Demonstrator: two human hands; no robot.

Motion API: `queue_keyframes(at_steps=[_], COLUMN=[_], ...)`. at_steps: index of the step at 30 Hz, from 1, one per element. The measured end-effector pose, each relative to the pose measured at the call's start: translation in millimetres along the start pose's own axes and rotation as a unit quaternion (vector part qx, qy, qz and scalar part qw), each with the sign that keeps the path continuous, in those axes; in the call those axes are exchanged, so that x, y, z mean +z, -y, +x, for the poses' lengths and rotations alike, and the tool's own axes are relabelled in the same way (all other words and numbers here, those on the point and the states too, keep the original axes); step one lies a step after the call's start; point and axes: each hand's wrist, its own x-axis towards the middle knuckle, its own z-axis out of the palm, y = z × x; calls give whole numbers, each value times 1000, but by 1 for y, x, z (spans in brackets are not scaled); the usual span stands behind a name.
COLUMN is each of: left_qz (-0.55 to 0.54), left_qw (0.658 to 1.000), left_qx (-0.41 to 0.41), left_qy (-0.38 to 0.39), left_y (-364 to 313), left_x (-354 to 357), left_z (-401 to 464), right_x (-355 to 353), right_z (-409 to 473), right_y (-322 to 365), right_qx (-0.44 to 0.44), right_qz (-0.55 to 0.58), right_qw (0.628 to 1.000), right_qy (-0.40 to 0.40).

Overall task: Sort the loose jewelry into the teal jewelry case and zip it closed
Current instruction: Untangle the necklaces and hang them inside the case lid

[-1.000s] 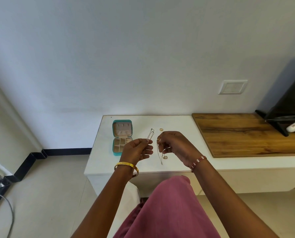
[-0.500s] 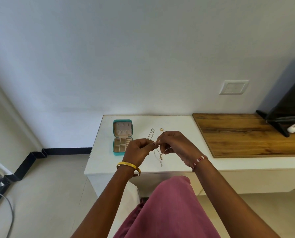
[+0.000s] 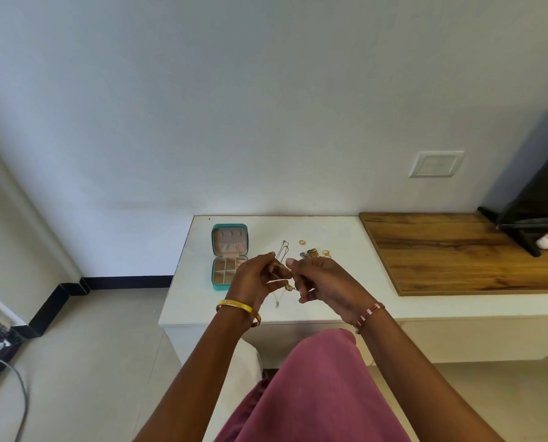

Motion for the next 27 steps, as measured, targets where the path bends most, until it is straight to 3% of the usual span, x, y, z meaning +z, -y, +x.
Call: queue_keyframes(at_steps=[7, 17, 27], left_qz=[-66, 142, 222], left_qw=[996, 989, 974], left_qx=[-52, 2, 30], left_qy=[9, 45, 43], left_y=[6, 10, 15], left_x=[-6, -15, -17], left_z=[1, 7, 8], right_x=[0, -5, 0], right_z=[0, 2, 6], right_y=[-1, 7, 6], right_qx=[-52, -70, -82], right_qz=[16, 157, 245], right_qw=[998, 985, 966], right_qy=[-18, 7, -11])
